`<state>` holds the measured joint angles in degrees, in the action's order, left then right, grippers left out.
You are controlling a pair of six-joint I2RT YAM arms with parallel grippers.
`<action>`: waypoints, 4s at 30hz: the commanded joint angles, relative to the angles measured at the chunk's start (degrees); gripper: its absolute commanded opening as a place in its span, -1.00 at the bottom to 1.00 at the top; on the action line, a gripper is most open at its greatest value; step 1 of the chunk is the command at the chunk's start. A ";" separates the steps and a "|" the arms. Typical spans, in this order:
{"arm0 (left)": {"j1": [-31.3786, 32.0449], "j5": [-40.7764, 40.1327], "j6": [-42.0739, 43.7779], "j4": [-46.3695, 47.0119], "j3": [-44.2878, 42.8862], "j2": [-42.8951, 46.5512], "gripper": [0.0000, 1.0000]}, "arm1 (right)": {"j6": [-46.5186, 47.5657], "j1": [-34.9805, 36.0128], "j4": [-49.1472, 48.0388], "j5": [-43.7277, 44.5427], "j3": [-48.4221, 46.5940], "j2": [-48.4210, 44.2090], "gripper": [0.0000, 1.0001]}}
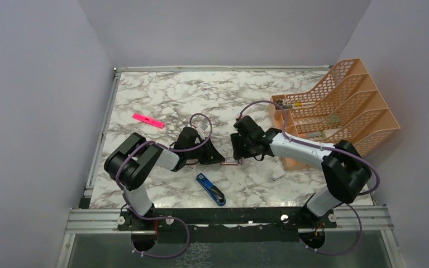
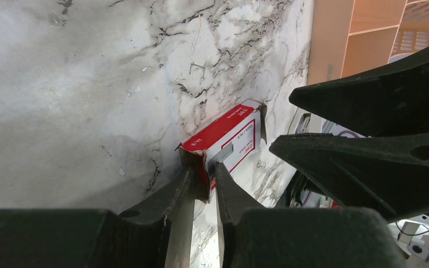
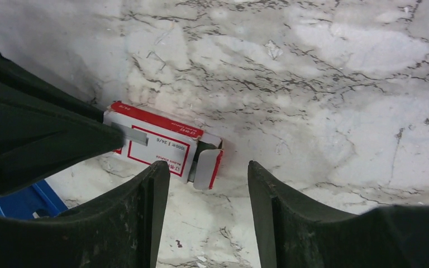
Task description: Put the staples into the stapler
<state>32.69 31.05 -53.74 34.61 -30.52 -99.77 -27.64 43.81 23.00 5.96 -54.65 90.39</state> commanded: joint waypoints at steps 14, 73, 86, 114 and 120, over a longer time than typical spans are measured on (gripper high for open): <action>-0.09 1.91 0.39 -0.60 -1.43 -0.89 -0.60 | -0.65 0.40 4.18 -0.65 -1.79 3.13 0.37; -9.43 7.22 7.28 -6.40 -7.06 -1.91 -1.00 | -1.31 -4.52 -0.22 9.06 -2.83 5.25 -0.93; -11.53 2.25 15.25 -22.31 -21.78 -8.73 -1.00 | 1.09 -12.87 -0.55 8.32 -4.38 7.66 -0.79; -11.86 -31.36 33.15 -56.90 -31.33 25.30 0.22 | 10.93 -11.77 -5.10 -21.81 0.96 -11.18 0.56; -11.86 -33.50 31.37 -57.81 -27.68 31.97 0.23 | 10.36 2.54 0.25 -16.45 0.64 -13.35 0.76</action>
<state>21.06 1.43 -22.24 -20.25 -60.99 -71.13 -17.82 38.04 20.27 -10.13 -53.60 79.22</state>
